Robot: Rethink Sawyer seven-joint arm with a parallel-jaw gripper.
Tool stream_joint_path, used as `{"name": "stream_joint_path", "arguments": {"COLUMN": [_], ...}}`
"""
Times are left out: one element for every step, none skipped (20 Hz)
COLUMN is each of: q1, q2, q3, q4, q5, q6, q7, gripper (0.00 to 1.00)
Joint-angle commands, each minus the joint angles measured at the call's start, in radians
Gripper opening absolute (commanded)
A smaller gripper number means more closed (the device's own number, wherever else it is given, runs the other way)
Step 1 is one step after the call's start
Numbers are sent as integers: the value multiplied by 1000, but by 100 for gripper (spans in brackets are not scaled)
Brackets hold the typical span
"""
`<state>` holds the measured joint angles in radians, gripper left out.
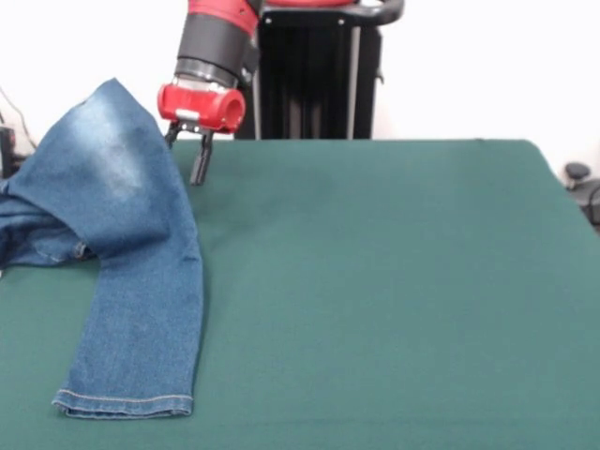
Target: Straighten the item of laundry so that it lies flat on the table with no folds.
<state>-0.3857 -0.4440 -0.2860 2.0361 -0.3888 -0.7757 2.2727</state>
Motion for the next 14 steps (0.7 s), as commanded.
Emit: {"name": "stream_joint_path", "arguments": {"q1": [15, 16, 16, 17, 19, 20, 22, 23, 24, 24, 25, 26, 25, 24], "q2": [81, 82, 83, 84, 77, 70, 63, 56, 50, 45, 39, 31, 29, 28], "q3": [22, 22, 21, 21, 20, 19, 19, 18, 17, 17, 16, 15, 16, 17], "q4": [-127, -128, -129, -130, -126, -123, -119, -115, -114, -112, -110, -105, -103, -101], "q5": [-10, -10, -10, -9, -12, -14, -17, -19, -23, -27, -30, -33, -33, -34], "q6": [-83, -84, -86, -88, -81, -74, -68, -61, -56, -50, -45, -42, -47, -52], "q7": [10, 12, 15, 17, 20, 24, 28, 32, 33, 35, 36, 38, 42, 46], "gripper": [100, 100, 100, 100, 100, 100, 100, 100, 100, 100, 100, 100, 100, 100]}}
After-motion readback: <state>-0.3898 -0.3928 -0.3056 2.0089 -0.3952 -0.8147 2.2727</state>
